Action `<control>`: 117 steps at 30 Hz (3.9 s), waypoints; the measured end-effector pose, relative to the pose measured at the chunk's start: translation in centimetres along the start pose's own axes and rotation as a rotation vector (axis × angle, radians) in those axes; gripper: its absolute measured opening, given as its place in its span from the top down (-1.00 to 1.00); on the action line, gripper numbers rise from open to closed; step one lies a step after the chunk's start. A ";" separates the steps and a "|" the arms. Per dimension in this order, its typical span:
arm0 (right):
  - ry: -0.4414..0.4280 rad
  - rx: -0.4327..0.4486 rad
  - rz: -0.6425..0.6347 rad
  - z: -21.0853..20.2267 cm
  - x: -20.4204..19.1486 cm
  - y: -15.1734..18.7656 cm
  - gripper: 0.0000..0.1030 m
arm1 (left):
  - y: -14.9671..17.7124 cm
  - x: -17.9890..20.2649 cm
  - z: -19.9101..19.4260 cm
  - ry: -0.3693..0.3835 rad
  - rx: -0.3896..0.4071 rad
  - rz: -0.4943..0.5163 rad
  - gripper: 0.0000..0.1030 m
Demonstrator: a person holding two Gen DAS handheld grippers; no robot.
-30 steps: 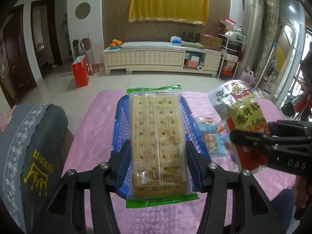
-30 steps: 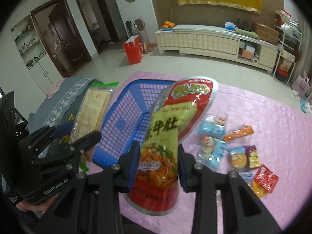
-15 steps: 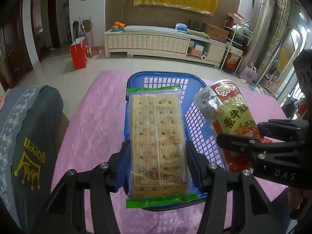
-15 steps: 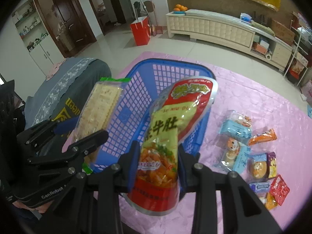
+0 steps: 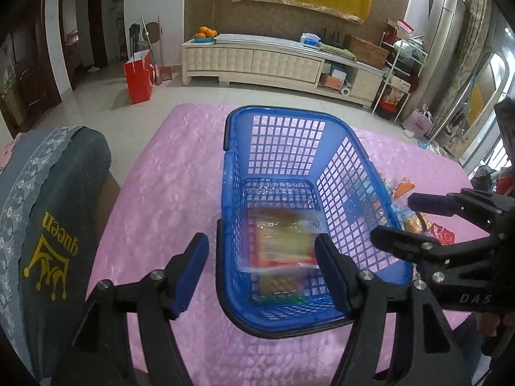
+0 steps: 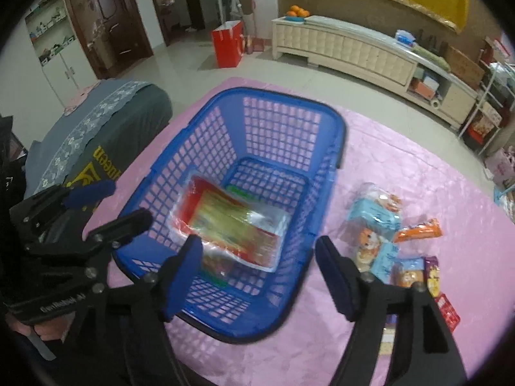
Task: Organize snacks
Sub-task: 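Carry both packs over the blue basket and open both tools to drop them, then move both tools back over the remaining snacks on the table, then grasp the white-strip cracker pack with the left tool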
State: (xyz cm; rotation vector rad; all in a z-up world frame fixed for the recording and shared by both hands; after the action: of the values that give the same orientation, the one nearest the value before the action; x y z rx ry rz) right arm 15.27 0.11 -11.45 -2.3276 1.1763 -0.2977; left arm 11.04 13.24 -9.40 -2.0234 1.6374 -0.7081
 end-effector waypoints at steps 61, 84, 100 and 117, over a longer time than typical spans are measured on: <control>0.210 0.039 0.398 -4.2 20.7 19.1 -0.63 | 5.9 25.4 8.9 0.297 -0.204 0.485 -0.59; 0.319 -0.007 0.357 -0.3 24.2 22.0 -0.63 | 7.3 30.4 19.4 0.389 -0.340 0.646 -0.59; 0.298 0.007 0.402 -1.4 25.8 23.7 -0.73 | 9.5 35.3 18.9 0.425 -0.380 0.733 -0.59; 0.385 -0.037 0.475 -2.2 27.6 23.9 -0.77 | 8.9 35.7 16.2 0.346 -0.287 0.663 0.10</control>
State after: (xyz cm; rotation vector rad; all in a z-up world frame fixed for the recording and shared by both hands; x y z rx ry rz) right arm 14.49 -34.47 -23.25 -1.9868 1.8851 -0.5666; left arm 20.61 -23.19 -23.37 -1.4036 2.5495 -0.6126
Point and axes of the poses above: each gripper's, at about its wrist camera, not at the fingertips, and z roughly the way its jaws point, x to its right, y to its underside, the point moved 1 cm from there along z, roughly the way its jaws point
